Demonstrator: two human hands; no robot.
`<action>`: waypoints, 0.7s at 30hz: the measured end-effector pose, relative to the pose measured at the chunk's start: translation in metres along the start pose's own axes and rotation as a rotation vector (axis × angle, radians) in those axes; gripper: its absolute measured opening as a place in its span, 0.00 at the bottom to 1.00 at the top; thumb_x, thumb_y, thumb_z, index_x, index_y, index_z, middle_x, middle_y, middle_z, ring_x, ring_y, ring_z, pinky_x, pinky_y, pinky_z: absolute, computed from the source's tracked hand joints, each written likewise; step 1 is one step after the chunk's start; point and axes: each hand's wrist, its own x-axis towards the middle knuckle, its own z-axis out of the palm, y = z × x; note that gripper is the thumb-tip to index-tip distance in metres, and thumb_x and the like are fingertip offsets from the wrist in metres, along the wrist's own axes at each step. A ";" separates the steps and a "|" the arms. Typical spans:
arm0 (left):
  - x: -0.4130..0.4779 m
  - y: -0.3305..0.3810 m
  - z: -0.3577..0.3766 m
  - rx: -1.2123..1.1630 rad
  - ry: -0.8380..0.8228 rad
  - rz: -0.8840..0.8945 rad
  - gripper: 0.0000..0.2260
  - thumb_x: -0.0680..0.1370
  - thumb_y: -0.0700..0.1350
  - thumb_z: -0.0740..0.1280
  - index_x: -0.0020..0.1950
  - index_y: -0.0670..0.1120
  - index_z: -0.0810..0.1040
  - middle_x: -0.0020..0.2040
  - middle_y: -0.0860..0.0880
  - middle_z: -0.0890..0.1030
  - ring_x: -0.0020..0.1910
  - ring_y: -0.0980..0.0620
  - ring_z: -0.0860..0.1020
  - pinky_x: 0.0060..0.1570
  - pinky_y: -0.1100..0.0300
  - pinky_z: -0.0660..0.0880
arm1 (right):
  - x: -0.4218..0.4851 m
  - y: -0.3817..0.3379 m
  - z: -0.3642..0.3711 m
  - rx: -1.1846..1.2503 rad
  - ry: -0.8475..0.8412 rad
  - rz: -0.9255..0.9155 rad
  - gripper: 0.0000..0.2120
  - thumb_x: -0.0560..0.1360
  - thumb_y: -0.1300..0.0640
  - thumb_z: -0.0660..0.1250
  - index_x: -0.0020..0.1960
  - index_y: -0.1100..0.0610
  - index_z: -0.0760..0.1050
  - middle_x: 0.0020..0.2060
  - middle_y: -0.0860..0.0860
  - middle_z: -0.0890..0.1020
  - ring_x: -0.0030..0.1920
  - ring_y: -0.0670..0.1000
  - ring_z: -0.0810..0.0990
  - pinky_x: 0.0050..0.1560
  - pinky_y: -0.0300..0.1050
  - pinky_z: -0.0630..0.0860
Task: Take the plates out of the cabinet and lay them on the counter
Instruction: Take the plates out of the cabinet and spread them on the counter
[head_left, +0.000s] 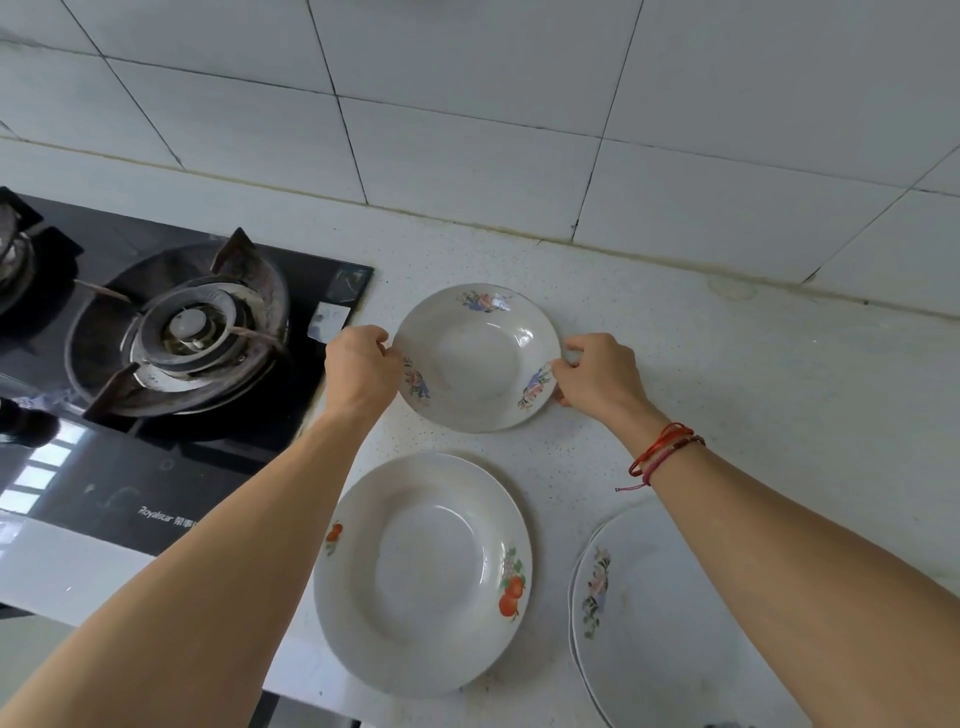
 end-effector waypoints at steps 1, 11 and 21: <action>-0.003 0.000 -0.003 0.000 0.007 -0.007 0.06 0.77 0.37 0.65 0.42 0.45 0.77 0.42 0.44 0.77 0.41 0.46 0.75 0.45 0.53 0.76 | -0.003 0.001 -0.003 0.003 0.001 0.006 0.17 0.78 0.60 0.67 0.66 0.63 0.76 0.50 0.59 0.85 0.40 0.55 0.86 0.44 0.52 0.85; -0.071 0.027 -0.019 0.093 -0.049 0.146 0.19 0.79 0.47 0.65 0.68 0.42 0.74 0.61 0.42 0.77 0.55 0.43 0.78 0.55 0.53 0.74 | -0.072 0.013 -0.055 -0.155 0.004 -0.048 0.25 0.80 0.49 0.63 0.75 0.55 0.66 0.53 0.54 0.82 0.45 0.50 0.75 0.57 0.47 0.74; -0.149 0.056 -0.018 0.096 -0.109 0.282 0.21 0.79 0.49 0.66 0.69 0.42 0.73 0.62 0.41 0.77 0.56 0.42 0.78 0.58 0.49 0.75 | -0.150 0.045 -0.103 -0.173 0.060 -0.020 0.25 0.81 0.49 0.61 0.76 0.55 0.65 0.65 0.58 0.78 0.65 0.57 0.76 0.65 0.52 0.73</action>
